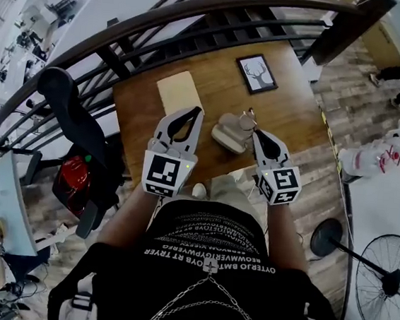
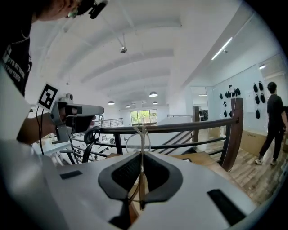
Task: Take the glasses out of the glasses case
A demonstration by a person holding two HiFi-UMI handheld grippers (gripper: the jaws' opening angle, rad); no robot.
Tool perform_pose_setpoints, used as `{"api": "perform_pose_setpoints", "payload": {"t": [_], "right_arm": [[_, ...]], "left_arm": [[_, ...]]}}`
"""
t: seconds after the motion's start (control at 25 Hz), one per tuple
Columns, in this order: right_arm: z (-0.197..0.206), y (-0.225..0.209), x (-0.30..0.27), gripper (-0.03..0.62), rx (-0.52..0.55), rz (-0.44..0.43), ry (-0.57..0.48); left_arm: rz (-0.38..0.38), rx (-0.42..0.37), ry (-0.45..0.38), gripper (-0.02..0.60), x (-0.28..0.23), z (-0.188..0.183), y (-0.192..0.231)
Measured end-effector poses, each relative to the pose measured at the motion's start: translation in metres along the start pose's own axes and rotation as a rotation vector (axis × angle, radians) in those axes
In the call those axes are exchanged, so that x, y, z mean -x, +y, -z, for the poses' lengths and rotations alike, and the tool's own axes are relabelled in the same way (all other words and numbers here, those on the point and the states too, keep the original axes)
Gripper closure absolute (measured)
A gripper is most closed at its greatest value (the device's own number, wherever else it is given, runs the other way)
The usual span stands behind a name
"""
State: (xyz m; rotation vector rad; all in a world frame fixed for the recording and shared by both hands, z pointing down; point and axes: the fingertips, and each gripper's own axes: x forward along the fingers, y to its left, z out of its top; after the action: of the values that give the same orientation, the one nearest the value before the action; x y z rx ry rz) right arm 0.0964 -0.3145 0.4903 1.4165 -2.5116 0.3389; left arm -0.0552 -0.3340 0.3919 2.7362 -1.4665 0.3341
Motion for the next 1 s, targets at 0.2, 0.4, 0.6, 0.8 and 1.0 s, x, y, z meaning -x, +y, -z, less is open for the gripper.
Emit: {"api": "perform_pose_setpoints", "payload": {"t": [0.2, 0.4, 0.6, 0.8, 1.0], "right_arm": [[-0.032, 0.001, 0.020, 0.568, 0.026, 0.027, -0.069], [-0.069, 0.009, 0.036, 0.568, 0.054, 0.039, -0.143], [-0.101, 0.016, 0.053, 0.568, 0.106, 0.047, -0.202], [-0.107, 0.018, 0.058, 0.568, 0.117, 0.064, -0.206], [-0.096, 0.020, 0.050, 0.568, 0.094, 0.061, -0.169]], "left_arm": [[0.010, -0.009, -0.022, 0.552, 0.004, -0.010, -0.002], [0.021, -0.010, -0.032, 0.552, 0.009, -0.013, -0.002], [0.027, -0.011, -0.048, 0.552, 0.012, -0.018, -0.004], [0.027, -0.019, -0.065, 0.552, 0.015, -0.024, -0.003], [0.032, -0.011, -0.067, 0.552, 0.011, -0.022, 0.003]]}}
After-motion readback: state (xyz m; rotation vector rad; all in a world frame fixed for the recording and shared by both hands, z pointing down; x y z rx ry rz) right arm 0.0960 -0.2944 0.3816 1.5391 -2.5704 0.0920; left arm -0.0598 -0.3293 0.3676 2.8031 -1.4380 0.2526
